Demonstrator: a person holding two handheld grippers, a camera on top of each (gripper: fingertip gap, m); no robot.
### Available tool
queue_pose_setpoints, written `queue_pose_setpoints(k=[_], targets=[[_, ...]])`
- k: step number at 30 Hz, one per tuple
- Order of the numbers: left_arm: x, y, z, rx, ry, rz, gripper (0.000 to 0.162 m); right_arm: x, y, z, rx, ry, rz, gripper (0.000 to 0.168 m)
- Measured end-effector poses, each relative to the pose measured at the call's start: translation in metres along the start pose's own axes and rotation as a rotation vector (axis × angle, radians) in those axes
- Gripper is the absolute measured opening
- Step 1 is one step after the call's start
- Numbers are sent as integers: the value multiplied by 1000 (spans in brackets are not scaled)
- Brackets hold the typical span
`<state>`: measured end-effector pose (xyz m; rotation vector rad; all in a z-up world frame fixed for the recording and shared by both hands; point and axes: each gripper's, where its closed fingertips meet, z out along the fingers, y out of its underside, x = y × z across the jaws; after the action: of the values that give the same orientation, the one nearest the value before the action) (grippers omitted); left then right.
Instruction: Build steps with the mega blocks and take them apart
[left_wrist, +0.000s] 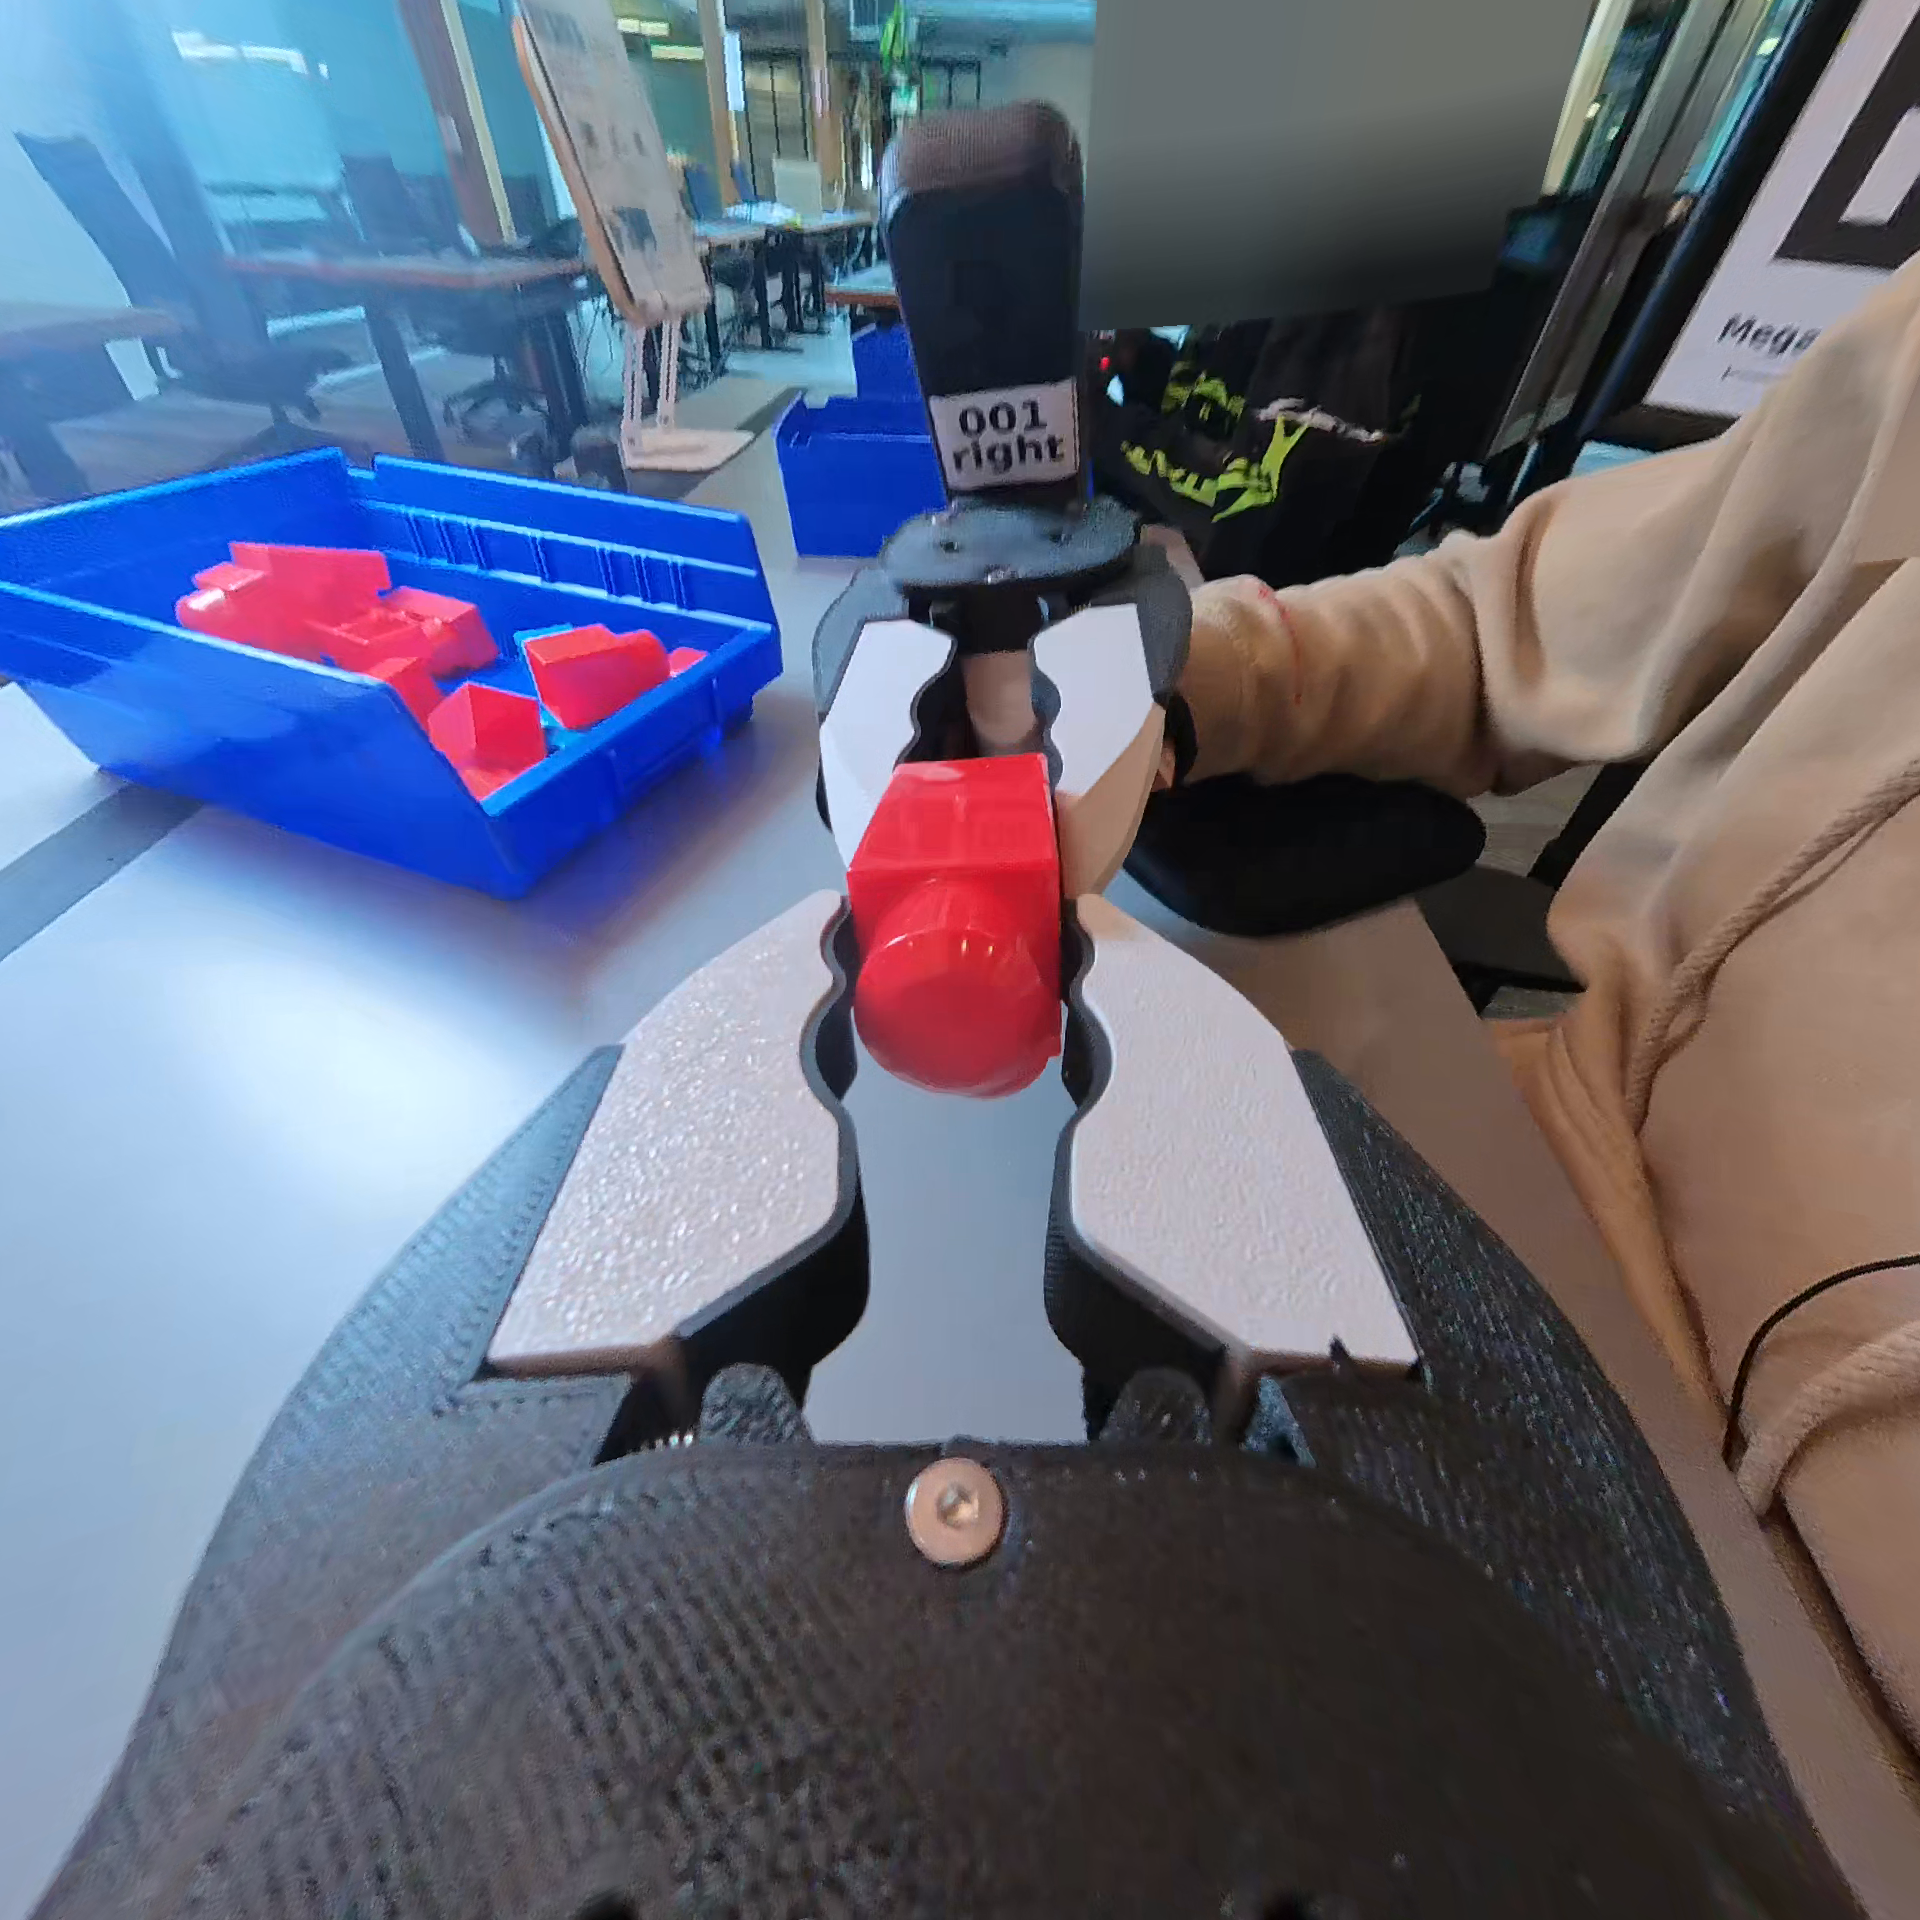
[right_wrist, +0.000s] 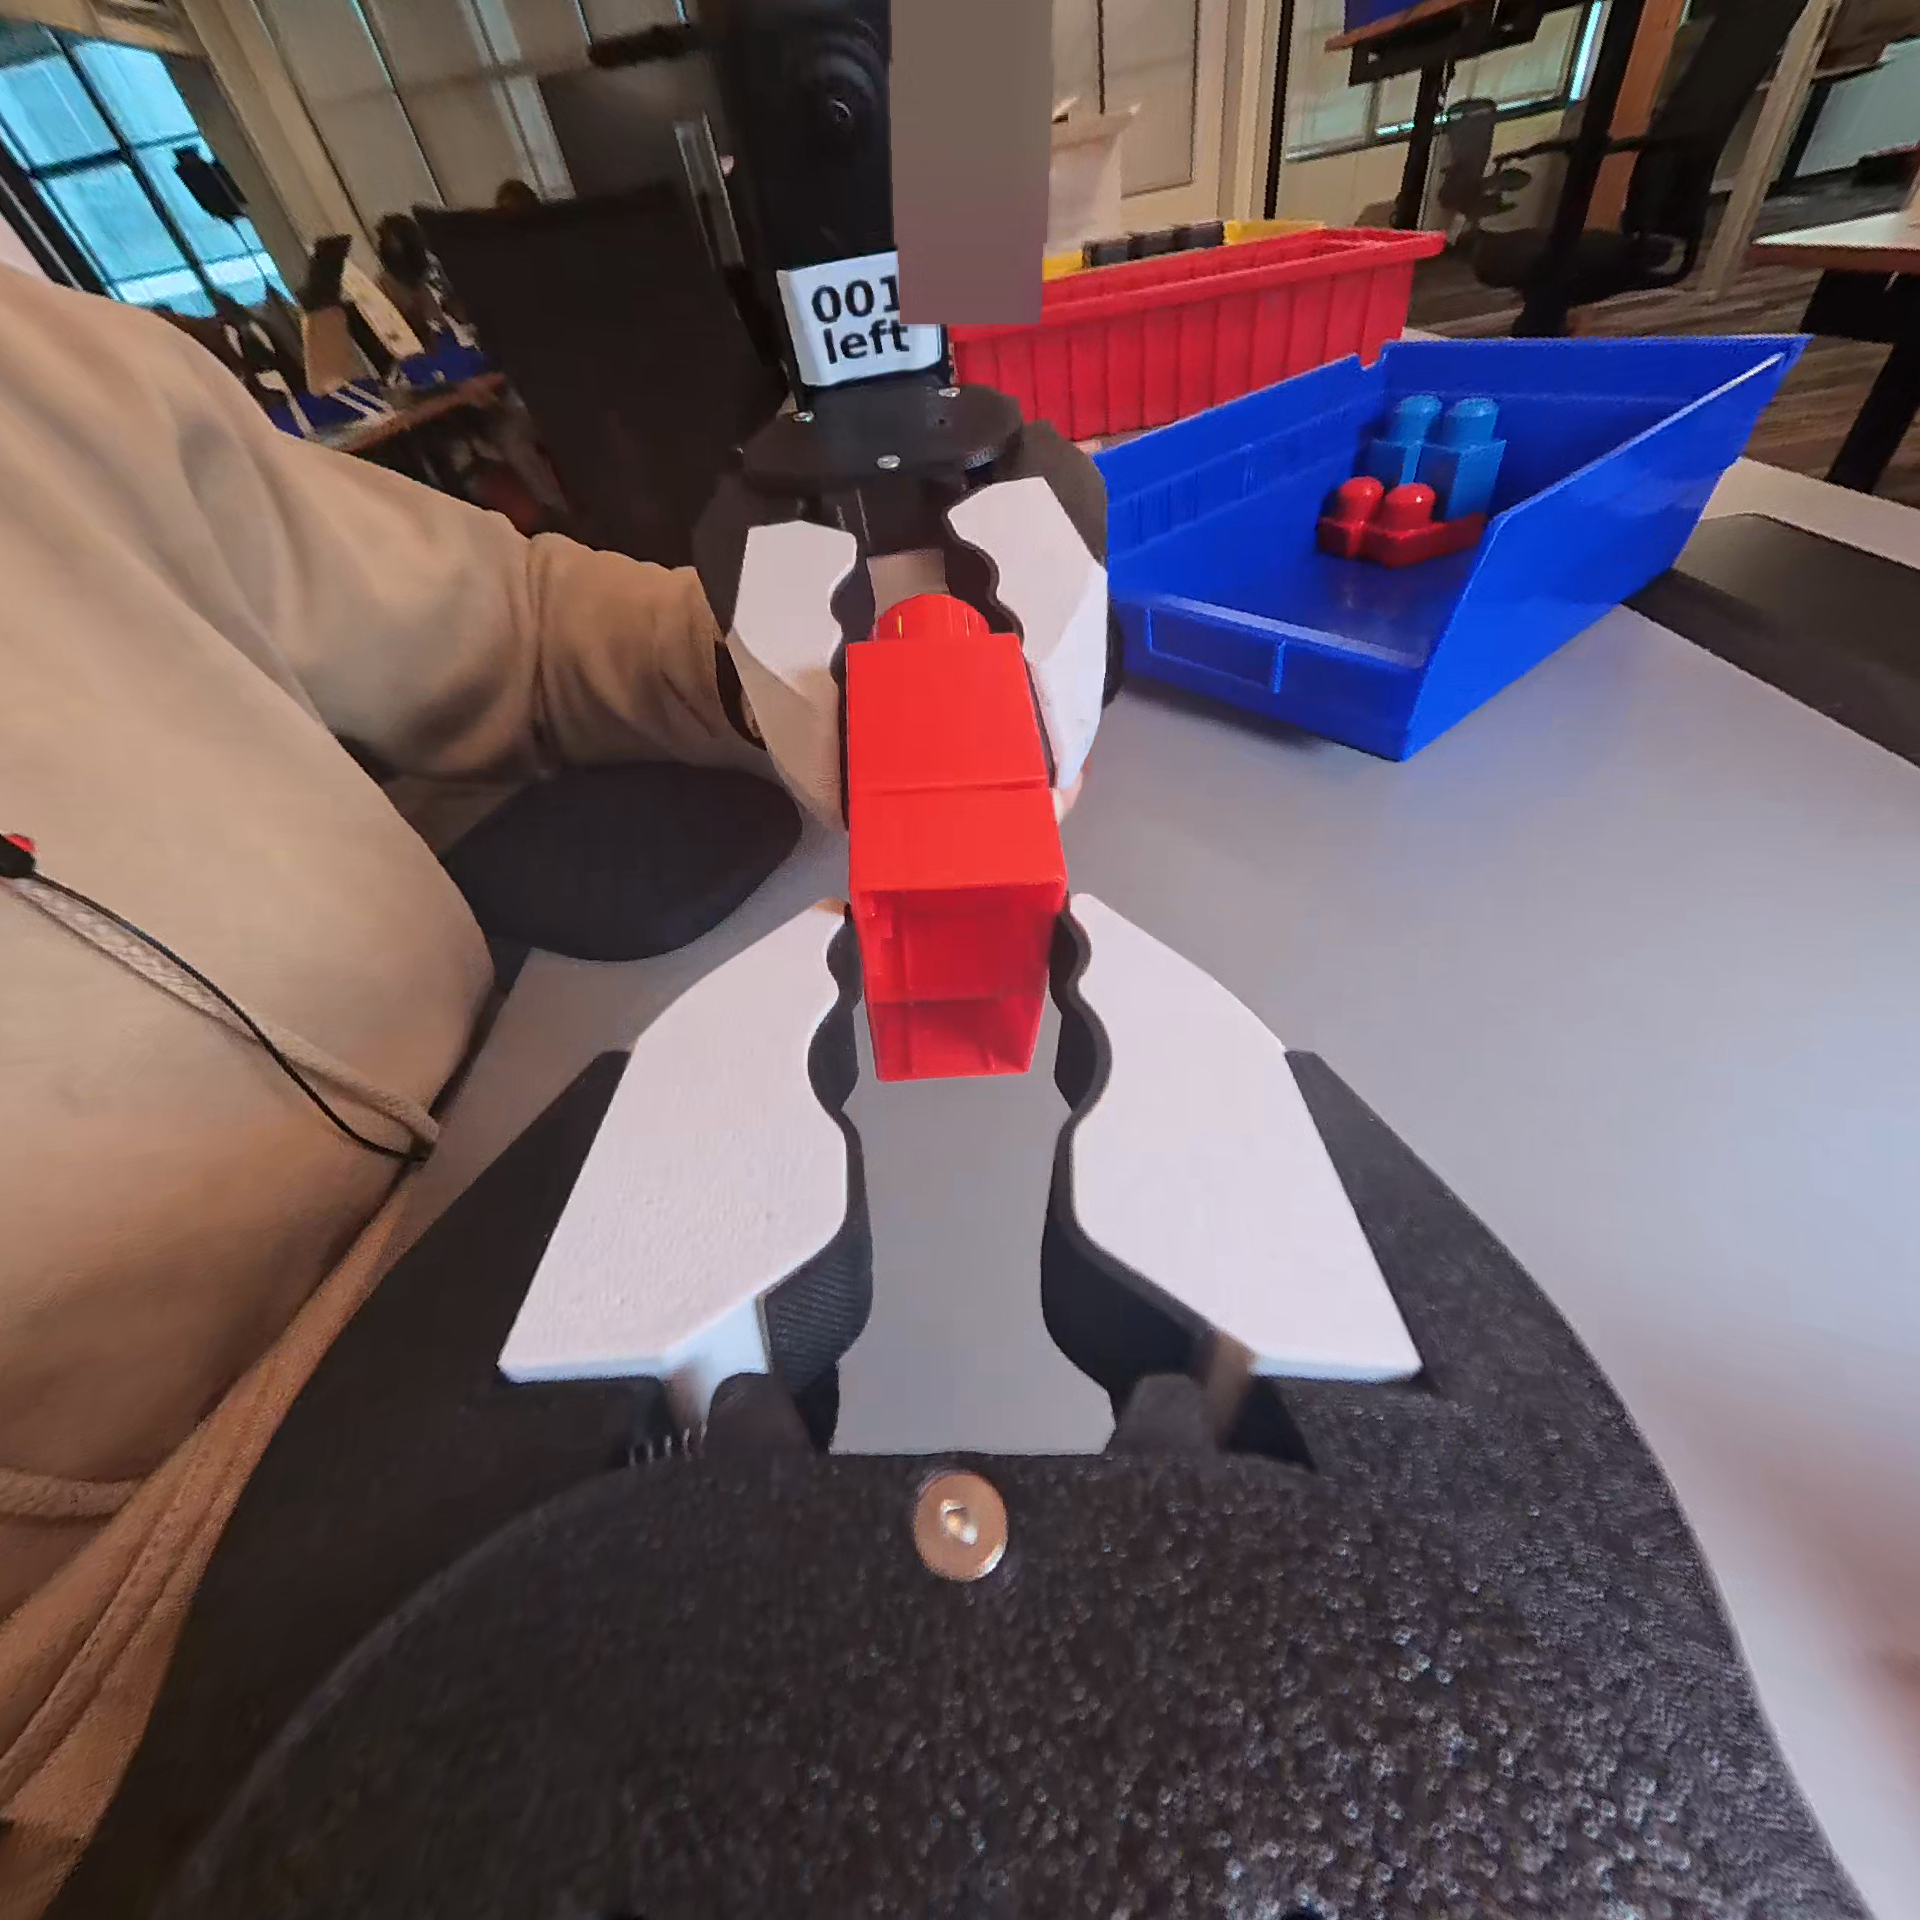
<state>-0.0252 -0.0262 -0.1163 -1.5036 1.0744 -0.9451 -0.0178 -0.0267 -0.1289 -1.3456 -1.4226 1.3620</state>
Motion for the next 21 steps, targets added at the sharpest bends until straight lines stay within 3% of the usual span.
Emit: queue_pose_setpoints(k=[6,10,15,21], targets=[[-31,-10,-35,67,-124,-74,37,36,-14,-41,60,132,30,35],[-48,16,-50,69,-225,-160,37,97,-16,-88,48,489,-9,35],[-43,48,-34,-38,-239,-122,37,182,-3,-152,-85,947,25,35],[-39,58,-27,-77,-239,-76,37,238,13,-170,-225,1121,47,36]])
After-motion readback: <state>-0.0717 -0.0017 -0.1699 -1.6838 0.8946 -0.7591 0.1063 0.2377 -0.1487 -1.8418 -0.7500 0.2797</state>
